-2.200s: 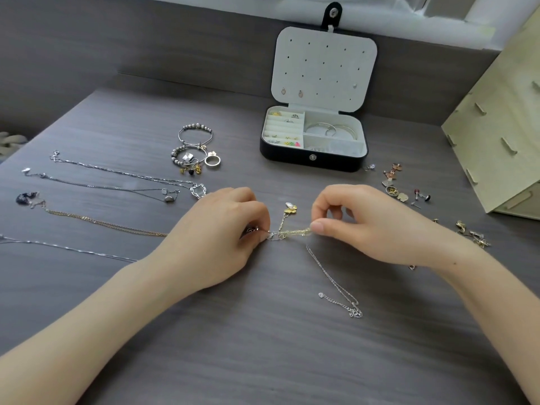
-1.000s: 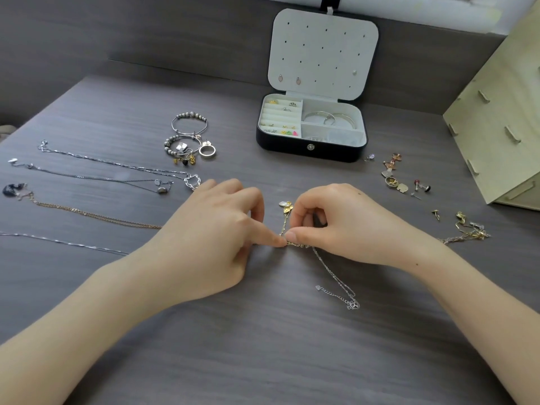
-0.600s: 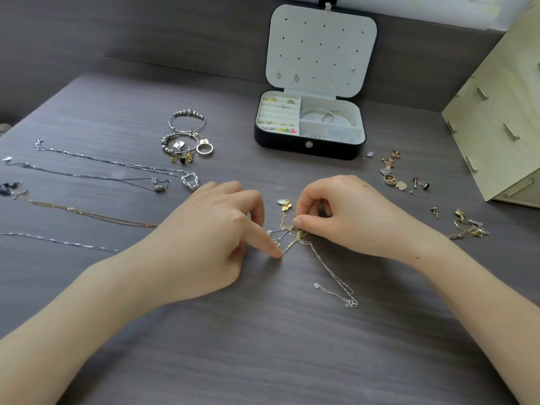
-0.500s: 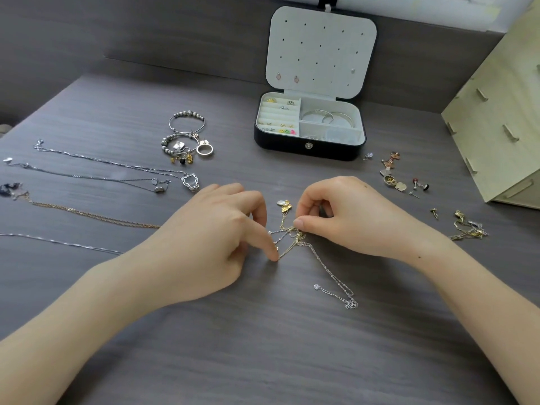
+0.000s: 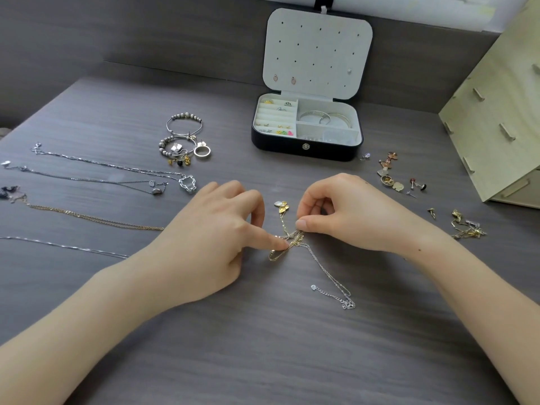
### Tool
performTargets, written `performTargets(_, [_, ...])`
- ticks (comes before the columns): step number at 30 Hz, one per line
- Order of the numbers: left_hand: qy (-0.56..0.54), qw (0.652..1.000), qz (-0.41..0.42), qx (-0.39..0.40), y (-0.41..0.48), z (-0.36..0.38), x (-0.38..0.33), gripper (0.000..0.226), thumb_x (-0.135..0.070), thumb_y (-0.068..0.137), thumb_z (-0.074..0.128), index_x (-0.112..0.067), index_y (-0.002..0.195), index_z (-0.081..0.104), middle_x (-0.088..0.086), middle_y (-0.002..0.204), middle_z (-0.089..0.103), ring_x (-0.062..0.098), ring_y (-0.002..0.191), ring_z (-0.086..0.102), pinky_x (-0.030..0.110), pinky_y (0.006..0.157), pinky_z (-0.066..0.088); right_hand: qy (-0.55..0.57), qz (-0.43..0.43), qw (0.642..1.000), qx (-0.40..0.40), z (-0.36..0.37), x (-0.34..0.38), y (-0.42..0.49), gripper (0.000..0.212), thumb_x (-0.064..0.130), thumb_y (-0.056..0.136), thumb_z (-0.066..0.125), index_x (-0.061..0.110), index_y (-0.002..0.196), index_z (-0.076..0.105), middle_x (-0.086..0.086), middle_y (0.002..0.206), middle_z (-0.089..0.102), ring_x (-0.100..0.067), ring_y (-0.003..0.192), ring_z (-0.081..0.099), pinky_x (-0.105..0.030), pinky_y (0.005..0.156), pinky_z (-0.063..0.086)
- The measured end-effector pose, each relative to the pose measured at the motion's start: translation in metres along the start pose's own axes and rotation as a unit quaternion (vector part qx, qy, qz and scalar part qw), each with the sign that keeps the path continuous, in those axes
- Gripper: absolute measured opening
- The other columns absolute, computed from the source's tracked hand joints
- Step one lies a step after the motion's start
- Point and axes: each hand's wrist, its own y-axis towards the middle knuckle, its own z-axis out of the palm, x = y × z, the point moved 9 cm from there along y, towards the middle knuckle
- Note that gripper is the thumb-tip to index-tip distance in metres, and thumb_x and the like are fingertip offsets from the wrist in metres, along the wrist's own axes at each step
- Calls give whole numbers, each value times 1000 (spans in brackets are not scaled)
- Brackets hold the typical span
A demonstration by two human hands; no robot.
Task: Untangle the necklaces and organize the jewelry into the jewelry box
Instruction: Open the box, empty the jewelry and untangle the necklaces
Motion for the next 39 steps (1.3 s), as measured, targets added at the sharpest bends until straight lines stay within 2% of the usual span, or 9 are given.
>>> performTargets(7, [-26,1000,3,12,0,0,2,65,-10,63,22,-38,91,74,-6,81,57,18,70,45,31,57,31,-9,-6,1000,5,-1,2,-1,6,24,82,70,24,77,68,14,64,58,9,57,50,-9,56,36])
performTargets(13, [-40,999,-23,8,-2,4,7,58,-5,65,29,-36,89,72,-9,87,59,15,75,46,39,57,44,-6,-25,999,25,2,7,-5,7,26,79,72,23,78,67,10,65,62,4,58,50,-13,57,37])
performTargets(20, [-3,999,-47,-11,0,-1,14,47,-12,70,30,-24,88,72,-2,83,61,26,67,54,39,53,44,-29,-27,999,14,-2,4,-6,15,31,76,75,28,82,62,12,71,59,6,68,48,-17,59,33])
performTargets(25, [20,998,-53,-15,-1,-2,15,46,-13,70,29,-23,86,71,-1,83,61,28,66,54,36,55,43,-17,-38,999,33,0,7,-7,15,30,74,76,28,80,62,13,70,58,4,67,49,-14,58,32])
performTargets(31, [9,999,-31,-43,0,-9,4,52,-8,67,29,-28,87,73,2,87,59,28,70,53,38,58,43,1,-46,999,0,-2,11,-6,11,29,81,69,28,72,63,11,64,58,3,62,50,-14,55,31])
performTargets(35, [-16,1000,4,-11,-1,-3,-3,60,-9,64,26,-34,87,75,-1,86,59,25,73,51,37,56,41,-5,-33,999,13,3,7,-5,12,31,78,74,23,75,65,9,64,61,2,58,50,-14,54,35])
performTargets(39, [-39,999,4,15,-7,-2,-2,58,-9,65,26,-32,85,76,-3,89,62,16,79,43,34,59,39,-8,-20,1000,-1,-1,-1,-2,10,28,78,73,22,76,66,8,67,62,3,58,49,-13,54,34])
